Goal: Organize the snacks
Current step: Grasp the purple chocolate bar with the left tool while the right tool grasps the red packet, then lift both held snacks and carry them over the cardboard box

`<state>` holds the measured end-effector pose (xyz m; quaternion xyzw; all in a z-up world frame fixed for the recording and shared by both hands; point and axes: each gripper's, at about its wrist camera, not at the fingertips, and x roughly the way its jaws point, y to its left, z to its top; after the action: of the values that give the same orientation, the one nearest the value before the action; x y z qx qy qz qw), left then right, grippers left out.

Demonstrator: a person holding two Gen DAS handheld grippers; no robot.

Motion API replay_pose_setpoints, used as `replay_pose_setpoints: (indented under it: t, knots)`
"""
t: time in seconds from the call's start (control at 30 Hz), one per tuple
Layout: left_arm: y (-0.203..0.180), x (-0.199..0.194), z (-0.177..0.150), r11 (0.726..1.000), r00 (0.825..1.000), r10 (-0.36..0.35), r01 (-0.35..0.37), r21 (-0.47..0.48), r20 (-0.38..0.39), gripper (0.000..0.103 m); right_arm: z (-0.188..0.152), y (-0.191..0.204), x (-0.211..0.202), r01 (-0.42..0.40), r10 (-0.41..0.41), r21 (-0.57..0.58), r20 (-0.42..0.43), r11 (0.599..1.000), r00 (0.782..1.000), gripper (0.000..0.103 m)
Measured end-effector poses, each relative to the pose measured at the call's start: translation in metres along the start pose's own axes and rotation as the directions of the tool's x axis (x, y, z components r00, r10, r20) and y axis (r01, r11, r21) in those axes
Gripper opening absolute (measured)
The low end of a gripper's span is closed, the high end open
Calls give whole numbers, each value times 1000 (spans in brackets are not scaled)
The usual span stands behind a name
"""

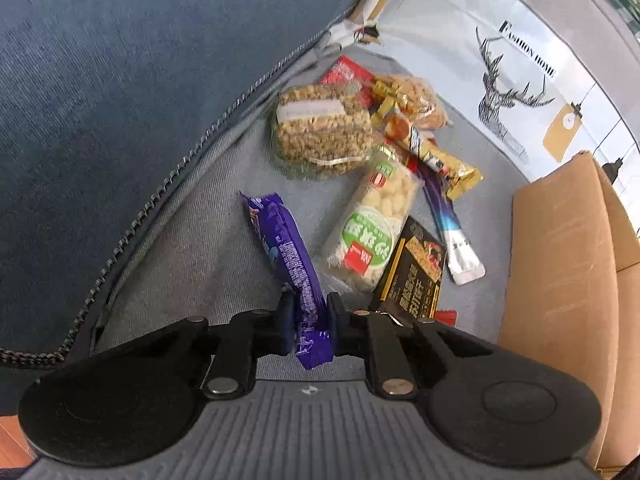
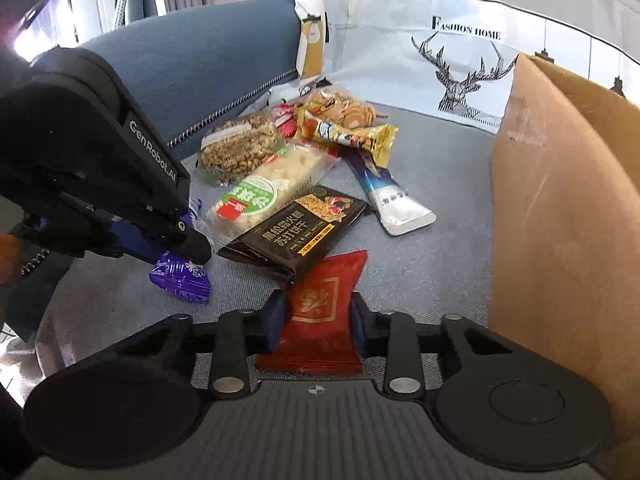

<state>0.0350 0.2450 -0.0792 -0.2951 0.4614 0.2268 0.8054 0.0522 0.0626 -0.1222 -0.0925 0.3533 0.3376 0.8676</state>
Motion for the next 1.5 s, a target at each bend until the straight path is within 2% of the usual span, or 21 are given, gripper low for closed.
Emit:
replay_pose_setpoints:
  t: [0.1, 0.3, 0.53, 0.7, 0.9, 1.03, 1.17, 1.3, 1.4, 1.5]
  knots:
    - [-1, -9, 1, 1000, 999, -17, 17, 10, 40, 14, 0, 1, -9, 0, 0, -6, 26, 1000, 1000, 19]
    - [-2, -26, 1, 998, 993, -54, 52, 27, 104, 14, 1, 2, -28, 10, -7, -34, 76, 999, 997, 6]
    - [1, -41, 2, 995, 982, -98, 93, 35, 163, 14, 2, 5, -51, 45, -38, -43, 165, 998, 986, 5]
    - [-3, -53, 1, 993, 969, -112, 99, 68, 219, 14, 6, 5, -77, 57, -39, -60, 275, 997, 961, 5]
    - [-16, -65, -1, 985, 946, -152, 120, 128, 285, 14, 16, -5, -101, 67, -49, -41, 338, 997, 940, 5]
    - [-33, -73, -4, 972, 921, -210, 160, 173, 328, 14, 33, -22, -123, 71, -58, -19, 387, 997, 920, 5]
    - [-58, -83, -13, 946, 880, -298, 220, 239, 369, 14, 57, -54, -151, 93, -84, 0, 443, 996, 893, 5]
    - [-89, -89, -26, 905, 834, -391, 271, 328, 390, 14, 73, -98, -170, 144, -136, 20, 474, 989, 870, 5]
    - [-113, -92, -39, 868, 802, -454, 300, 396, 387, 14, 73, -132, -175, 190, -199, 67, 476, 979, 857, 5]
    - [-136, -91, -52, 830, 778, -508, 327, 453, 369, 14, 61, -161, -176, 220, -261, 142, 445, 965, 857, 5]
